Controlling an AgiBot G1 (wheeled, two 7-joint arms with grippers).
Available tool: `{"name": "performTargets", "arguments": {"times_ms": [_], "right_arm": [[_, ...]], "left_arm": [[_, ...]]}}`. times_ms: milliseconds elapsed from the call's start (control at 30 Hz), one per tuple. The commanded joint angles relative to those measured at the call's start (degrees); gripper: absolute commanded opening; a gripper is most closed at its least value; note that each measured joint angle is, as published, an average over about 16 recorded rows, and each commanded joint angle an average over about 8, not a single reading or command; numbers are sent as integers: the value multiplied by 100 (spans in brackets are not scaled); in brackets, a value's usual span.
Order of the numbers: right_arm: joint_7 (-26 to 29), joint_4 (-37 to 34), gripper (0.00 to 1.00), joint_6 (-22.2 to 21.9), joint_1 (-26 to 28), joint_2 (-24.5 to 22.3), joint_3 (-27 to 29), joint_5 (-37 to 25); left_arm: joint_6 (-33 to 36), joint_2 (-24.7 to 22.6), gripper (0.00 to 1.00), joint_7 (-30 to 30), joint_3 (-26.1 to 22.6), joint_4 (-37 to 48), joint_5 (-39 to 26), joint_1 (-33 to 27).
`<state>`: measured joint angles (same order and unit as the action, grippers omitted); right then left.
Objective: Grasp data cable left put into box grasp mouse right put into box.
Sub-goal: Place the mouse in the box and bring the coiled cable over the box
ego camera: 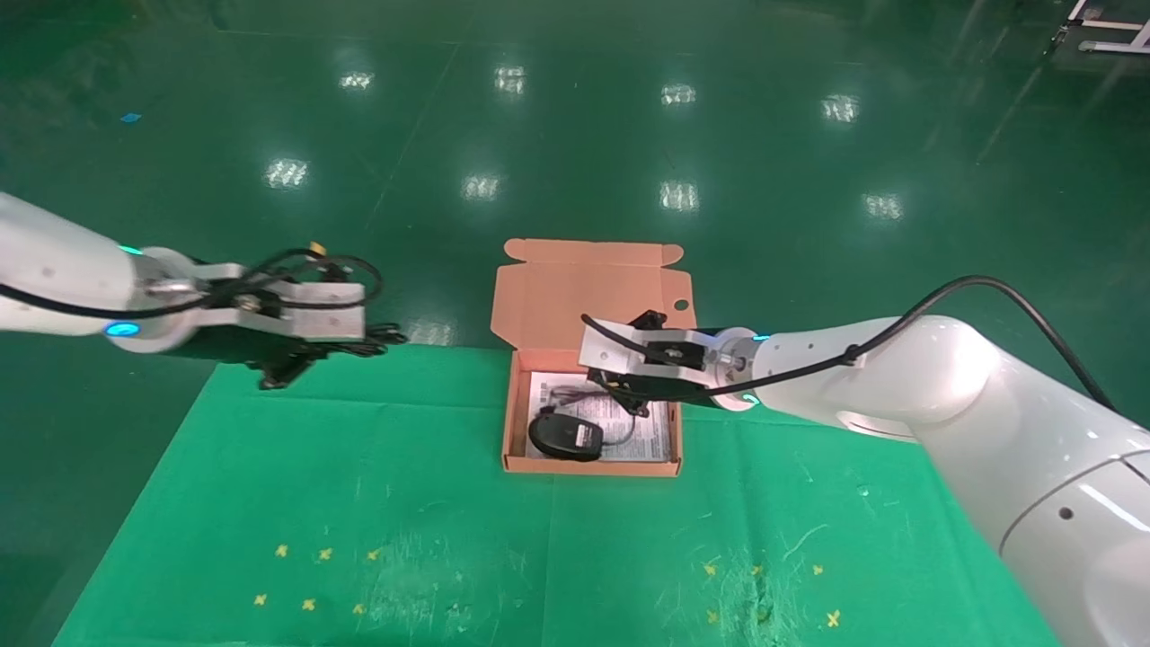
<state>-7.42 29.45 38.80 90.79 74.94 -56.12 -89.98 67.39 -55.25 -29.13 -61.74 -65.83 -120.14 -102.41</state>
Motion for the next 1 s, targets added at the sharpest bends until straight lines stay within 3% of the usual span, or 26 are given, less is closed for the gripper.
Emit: {"name": "performTargets", "arguments": {"times_ms": [33,600,1000], "right_arm": [[1,45,100,19,-11,-42,-11,8],[94,566,100,-29,22,-1340,137,-21],[317,1201,100,84,-107,-2083,173,-32]], "left_arm": [[-91,-103,0,79,-20,96,22,57],[-2148,-2111,0,2164,73,2878,833,590],[-2740,-2335,0,3155,-310,3205,1893,790]]}}
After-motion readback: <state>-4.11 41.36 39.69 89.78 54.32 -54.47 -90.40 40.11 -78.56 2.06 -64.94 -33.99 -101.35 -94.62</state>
